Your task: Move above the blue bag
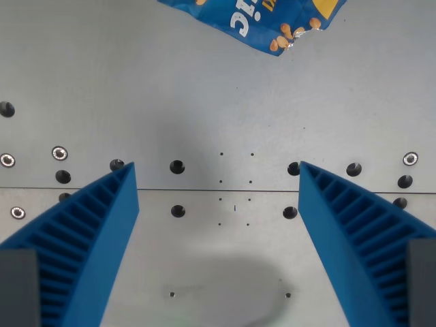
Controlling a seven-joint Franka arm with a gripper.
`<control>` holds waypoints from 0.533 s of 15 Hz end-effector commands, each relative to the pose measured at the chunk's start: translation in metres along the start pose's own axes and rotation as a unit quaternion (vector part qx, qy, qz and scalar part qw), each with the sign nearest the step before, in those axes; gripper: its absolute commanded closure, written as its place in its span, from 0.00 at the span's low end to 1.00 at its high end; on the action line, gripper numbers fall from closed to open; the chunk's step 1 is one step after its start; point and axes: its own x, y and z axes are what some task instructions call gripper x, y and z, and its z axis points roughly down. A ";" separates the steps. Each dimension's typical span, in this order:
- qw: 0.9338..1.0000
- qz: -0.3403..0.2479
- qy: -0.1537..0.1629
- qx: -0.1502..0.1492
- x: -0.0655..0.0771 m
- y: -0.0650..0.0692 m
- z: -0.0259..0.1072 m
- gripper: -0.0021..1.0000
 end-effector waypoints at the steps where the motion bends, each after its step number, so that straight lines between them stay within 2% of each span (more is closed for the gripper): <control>1: 1.000 0.000 0.002 0.000 0.000 0.000 -0.002 0.00; 8: 1.000 0.001 0.002 0.000 0.001 0.000 0.000 0.00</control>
